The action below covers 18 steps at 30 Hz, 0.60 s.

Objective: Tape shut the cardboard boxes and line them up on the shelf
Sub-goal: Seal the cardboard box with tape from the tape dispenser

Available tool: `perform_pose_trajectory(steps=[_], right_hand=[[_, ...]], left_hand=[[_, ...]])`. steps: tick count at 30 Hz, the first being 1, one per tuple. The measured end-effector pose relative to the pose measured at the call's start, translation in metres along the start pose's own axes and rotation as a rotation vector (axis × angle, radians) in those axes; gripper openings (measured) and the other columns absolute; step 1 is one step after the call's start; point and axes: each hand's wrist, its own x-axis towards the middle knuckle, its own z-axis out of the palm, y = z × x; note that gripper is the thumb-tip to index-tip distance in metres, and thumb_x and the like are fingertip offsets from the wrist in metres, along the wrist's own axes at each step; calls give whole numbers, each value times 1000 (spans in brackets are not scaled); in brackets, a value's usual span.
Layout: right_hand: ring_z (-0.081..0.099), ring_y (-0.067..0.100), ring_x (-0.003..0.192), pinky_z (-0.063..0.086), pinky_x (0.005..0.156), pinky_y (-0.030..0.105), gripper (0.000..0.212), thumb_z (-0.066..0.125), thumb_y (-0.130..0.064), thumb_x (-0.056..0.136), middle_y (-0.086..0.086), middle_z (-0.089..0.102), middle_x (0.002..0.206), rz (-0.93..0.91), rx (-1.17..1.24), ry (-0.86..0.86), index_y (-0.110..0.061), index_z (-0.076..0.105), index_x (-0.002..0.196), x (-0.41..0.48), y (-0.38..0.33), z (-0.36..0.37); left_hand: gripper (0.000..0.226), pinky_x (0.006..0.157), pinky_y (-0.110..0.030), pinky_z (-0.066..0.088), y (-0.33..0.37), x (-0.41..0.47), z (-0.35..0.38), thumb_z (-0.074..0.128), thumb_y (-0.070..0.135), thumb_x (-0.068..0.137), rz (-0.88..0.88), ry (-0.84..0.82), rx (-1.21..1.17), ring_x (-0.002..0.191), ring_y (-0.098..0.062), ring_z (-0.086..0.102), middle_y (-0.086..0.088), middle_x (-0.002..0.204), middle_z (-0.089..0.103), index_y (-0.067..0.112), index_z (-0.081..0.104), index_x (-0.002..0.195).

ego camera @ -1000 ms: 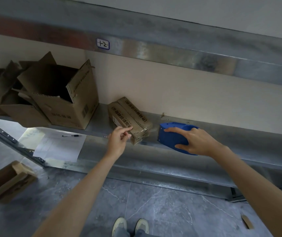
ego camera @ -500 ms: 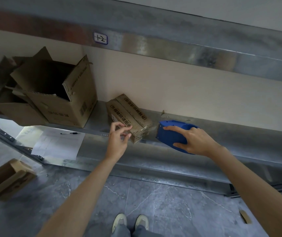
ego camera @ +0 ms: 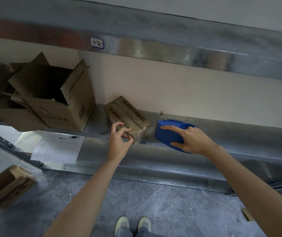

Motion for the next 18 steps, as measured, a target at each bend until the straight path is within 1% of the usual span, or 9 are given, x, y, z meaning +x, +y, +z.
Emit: perform_pose_trajectory(steps=[2,6,7,10,12,14,15,18], right_hand=[[59,14,62,43,55,24,65,52,-44,95,-3,71,100,0,0,4,-47,15,149,0,-1,-1],[52,11,55,39,49,23,65,53,-44,95,-5,70,95,8,-10,20,-50,16,147,-1,-5,-3],[51,11,54,37,48,22,65,53,-44,95,-5,71,94,9,-13,21,-50,15,147,-1,-5,-3],[50,11,55,32,48,20,65,53,-43,95,-5,71,97,10,-4,19,-49,16,148,-1,-6,-3],[54,13,58,34,48,20,65,53,-43,95,-5,71,100,11,5,16,-49,15,148,-1,-6,-3],[62,16,67,45,54,24,66,52,-44,95,-4,70,105,14,8,4,-49,13,148,0,-6,-3],[63,16,69,48,56,25,66,52,-44,96,-4,70,105,16,7,1,-49,12,148,0,-6,-4],[61,16,64,46,55,26,66,51,-44,96,-3,71,98,18,-5,6,-50,12,149,1,-6,-5]], left_hand=[[28,77,-12,53,0,0,2,78,-5,75,8,10,7,77,-12,66,-4,130,47,10,69,97],[23,82,-18,56,-3,2,5,74,-6,78,12,46,0,83,-12,65,-3,128,48,9,69,95],[23,83,-18,55,-4,3,5,73,-7,79,9,54,4,83,-13,65,-2,127,48,9,69,94],[22,82,-8,50,-5,3,7,73,-7,79,30,66,26,85,-13,64,-3,127,48,9,70,94],[23,83,-5,48,-7,3,8,74,-6,78,53,59,37,86,-14,64,-3,127,48,10,69,94],[25,83,-8,50,-8,2,9,75,-5,75,74,41,48,86,-14,65,-1,128,47,10,66,93],[25,82,-12,52,-9,2,9,76,-4,74,82,36,53,86,-14,65,0,128,46,10,65,93],[26,82,-25,57,-7,3,9,75,-1,72,100,48,73,89,-10,63,2,126,45,11,62,89]])
